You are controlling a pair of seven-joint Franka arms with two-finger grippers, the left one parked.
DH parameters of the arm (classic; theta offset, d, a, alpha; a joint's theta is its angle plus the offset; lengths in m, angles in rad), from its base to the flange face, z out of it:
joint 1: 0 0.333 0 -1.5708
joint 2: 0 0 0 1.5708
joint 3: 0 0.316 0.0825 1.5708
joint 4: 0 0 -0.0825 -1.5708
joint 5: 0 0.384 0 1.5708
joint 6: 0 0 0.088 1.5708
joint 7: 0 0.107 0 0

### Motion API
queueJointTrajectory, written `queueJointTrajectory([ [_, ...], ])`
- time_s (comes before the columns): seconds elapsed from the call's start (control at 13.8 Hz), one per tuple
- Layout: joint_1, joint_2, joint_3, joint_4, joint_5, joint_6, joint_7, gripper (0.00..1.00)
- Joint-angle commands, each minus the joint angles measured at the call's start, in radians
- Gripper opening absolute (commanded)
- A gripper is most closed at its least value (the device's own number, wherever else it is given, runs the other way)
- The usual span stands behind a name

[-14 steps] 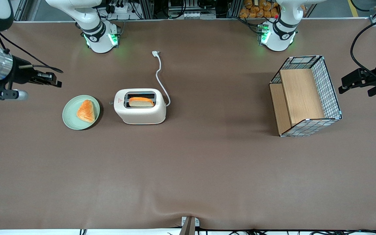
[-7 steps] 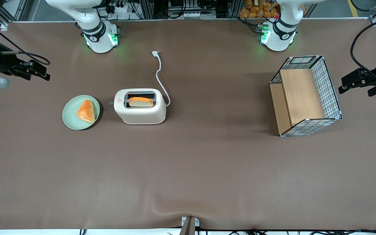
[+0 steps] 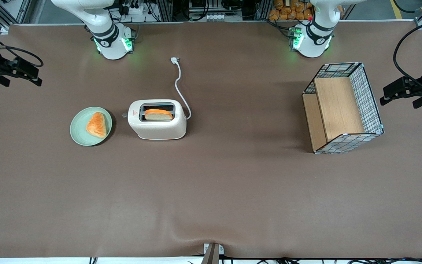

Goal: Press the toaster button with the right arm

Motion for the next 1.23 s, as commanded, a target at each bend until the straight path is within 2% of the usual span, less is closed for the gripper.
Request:
queueJointTrajectory([
  [0.0,0.0,0.015,-0.003,0.044,-0.027,-0.018,-0.034,1.0],
  [1.16,-0.003,0.015,-0.008,0.015,-0.01,-0.005,-0.034,1.0],
])
